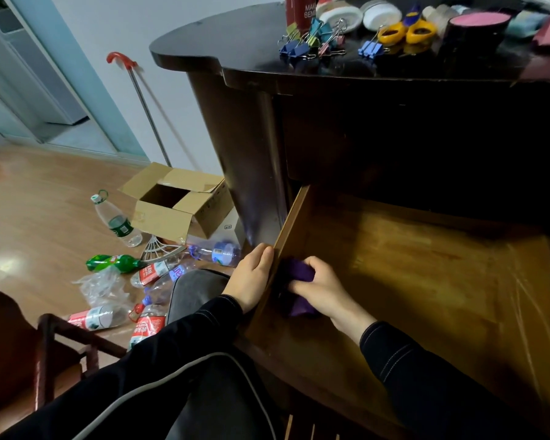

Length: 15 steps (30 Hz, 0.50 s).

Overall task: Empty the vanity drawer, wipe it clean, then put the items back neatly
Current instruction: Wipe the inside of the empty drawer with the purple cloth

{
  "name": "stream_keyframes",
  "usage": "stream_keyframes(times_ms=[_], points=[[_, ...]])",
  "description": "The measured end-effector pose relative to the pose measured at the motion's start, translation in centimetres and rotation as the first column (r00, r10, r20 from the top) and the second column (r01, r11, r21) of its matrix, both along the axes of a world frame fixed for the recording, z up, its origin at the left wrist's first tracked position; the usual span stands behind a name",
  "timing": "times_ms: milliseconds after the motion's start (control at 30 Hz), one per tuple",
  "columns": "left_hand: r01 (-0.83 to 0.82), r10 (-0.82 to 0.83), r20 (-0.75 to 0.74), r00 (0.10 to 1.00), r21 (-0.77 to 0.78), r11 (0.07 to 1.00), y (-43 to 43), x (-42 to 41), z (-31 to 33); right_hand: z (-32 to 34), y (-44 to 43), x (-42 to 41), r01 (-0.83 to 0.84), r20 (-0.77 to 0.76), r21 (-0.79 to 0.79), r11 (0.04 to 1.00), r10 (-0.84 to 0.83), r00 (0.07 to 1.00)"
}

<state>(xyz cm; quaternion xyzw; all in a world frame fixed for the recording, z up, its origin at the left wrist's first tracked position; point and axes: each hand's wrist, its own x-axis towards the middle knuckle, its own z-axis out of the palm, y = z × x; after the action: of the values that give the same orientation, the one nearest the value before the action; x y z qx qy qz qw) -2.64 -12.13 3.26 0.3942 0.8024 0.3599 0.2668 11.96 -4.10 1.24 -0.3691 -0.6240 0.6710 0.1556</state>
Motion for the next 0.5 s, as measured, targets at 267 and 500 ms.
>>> stream_keyframes(times_ms=[267,500], points=[[0.016,-0.016,0.004,1.0,-0.015,1.0,0.18,-0.14,-0.04,0.63,0.23,-0.14,0.035,-0.04,-0.06,0.998,-0.037,0.999],[0.035,-0.035,0.019,0.999,0.021,0.999,0.19,-0.15,-0.1,0.74,0.18,-0.24,0.036,-0.054,-0.048,0.998,-0.038,0.998]])
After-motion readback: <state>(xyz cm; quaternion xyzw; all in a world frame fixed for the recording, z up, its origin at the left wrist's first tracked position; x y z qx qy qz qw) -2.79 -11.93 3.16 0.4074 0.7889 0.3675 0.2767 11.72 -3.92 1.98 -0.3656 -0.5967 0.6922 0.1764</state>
